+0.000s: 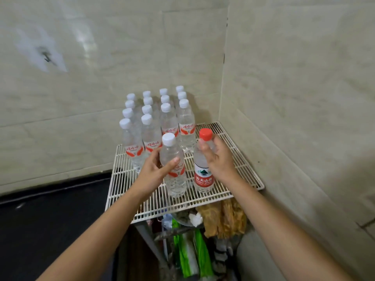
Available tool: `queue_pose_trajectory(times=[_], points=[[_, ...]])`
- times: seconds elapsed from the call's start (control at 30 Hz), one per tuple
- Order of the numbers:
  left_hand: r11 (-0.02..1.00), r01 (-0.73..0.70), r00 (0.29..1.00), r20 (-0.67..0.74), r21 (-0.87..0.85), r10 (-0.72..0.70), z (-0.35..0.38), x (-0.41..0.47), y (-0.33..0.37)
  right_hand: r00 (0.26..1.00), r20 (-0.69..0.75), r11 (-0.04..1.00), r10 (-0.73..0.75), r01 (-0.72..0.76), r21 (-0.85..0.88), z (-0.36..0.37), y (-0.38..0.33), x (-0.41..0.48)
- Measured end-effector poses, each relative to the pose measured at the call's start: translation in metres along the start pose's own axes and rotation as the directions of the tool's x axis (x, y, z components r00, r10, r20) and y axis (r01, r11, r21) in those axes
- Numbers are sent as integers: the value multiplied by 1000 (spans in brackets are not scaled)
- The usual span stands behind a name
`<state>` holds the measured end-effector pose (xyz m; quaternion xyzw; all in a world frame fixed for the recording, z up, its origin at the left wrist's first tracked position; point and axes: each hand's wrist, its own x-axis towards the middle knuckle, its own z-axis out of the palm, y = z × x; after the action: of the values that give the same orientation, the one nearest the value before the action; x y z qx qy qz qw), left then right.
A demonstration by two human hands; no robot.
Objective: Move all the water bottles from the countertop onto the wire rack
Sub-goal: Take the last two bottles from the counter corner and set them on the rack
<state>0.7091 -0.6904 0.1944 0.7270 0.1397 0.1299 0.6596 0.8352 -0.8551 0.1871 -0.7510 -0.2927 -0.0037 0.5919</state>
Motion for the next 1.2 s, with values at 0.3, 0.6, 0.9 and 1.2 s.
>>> queue_pose_trajectory(times=[0.3,0.6,0.9,1.2], points=[[729,-461,870,94,506,485,-20,26,30,990,50,976,-129,136,-171,-11,-10,16],[581,-576,813,329,575,480,-47,50,53,993,-38,959,-108,94,-266,1,-20,38],[592,-488,845,175,641,506,-33,93,85,987,51,934,-153,161,-318,-13,-27,82],[537,-309,911,82,785,405,-34,131,96,989,123,975,-79,102,-196,6,-21,128]])
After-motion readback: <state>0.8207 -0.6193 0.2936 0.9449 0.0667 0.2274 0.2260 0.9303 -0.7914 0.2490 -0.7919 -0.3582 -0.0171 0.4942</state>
